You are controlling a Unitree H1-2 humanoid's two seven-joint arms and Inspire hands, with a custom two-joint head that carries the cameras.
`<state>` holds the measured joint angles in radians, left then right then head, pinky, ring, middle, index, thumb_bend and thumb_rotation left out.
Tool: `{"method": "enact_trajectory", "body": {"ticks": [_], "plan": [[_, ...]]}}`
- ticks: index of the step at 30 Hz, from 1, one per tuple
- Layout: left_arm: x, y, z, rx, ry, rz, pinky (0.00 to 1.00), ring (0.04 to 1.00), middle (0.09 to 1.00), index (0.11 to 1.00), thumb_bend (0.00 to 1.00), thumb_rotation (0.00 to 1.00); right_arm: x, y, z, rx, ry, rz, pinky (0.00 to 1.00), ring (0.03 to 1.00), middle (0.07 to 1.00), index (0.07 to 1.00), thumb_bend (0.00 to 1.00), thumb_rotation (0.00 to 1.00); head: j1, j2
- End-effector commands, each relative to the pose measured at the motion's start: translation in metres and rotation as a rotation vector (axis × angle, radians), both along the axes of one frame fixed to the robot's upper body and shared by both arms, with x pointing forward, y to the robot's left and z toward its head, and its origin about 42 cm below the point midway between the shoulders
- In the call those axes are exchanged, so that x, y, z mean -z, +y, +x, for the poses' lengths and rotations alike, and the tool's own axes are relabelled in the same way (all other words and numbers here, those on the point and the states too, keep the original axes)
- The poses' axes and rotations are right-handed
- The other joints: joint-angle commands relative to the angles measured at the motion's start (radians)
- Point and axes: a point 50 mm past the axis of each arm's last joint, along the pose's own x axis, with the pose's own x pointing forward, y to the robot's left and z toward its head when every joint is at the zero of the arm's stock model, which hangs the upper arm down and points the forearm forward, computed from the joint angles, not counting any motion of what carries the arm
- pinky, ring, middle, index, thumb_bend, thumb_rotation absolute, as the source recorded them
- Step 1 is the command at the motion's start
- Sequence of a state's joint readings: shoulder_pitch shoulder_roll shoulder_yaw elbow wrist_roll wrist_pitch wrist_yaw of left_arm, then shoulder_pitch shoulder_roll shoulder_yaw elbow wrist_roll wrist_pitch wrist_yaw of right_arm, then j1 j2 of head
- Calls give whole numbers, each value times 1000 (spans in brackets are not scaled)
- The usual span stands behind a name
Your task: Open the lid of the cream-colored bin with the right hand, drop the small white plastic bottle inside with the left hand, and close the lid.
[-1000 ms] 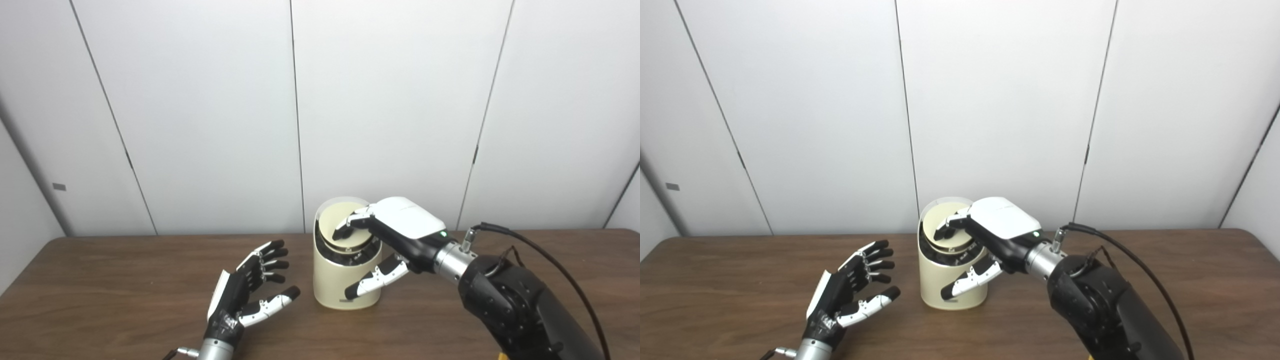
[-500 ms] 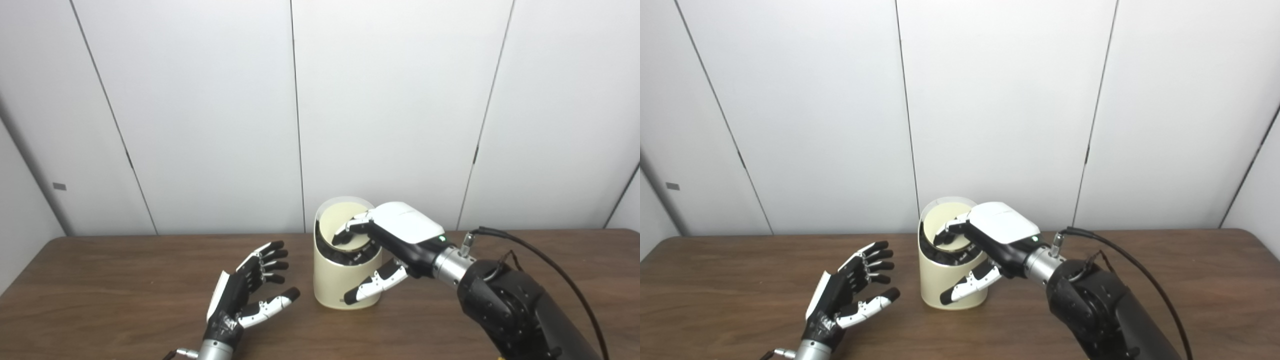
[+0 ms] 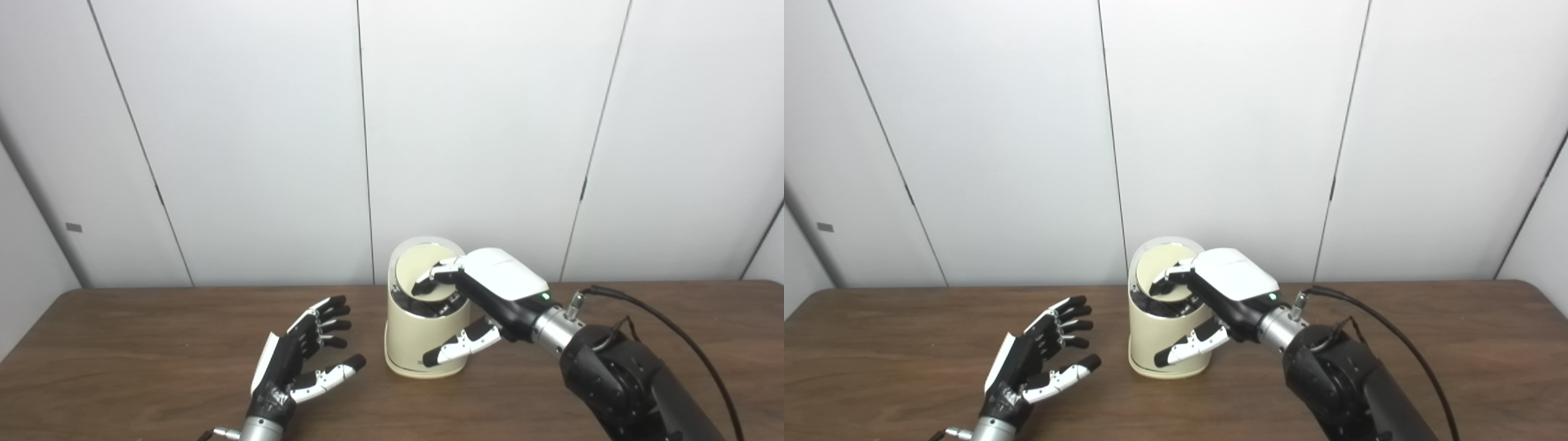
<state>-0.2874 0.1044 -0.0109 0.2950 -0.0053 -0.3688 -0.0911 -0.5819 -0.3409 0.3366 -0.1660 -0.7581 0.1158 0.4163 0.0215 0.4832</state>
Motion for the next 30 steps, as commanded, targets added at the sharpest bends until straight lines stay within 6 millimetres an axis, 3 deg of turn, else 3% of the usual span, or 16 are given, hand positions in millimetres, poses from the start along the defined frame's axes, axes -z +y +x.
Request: {"method": "enact_trajectory", "body": {"ticks": [1,7,17,22,30], "plan": [[-13,3,2,3,-47,10,648,759,817,845,706,149,0,-10,5,48,7,7,850,845,718,715,676,491,2,3],[-14,3,1,11,-47,8,660,765,817,846,706,148,10,-10,1,66,43,21,838,844,723,722,671,490,0,6],[-14,3,4,13,-46,4,654,761,818,848,709,151,10,-9,-2,49,39,45,855,846,722,723,669,515,-4,1],[-14,0,5,12,-48,8,654,757,809,841,717,154,-2,-4,-3,17,18,93,827,843,719,712,669,452,-4,0],[-12,-6,6,21,-39,-4,653,766,815,842,716,143,-23,7,-1,-29,-29,169,810,828,729,741,656,448,-2,-12]]}}
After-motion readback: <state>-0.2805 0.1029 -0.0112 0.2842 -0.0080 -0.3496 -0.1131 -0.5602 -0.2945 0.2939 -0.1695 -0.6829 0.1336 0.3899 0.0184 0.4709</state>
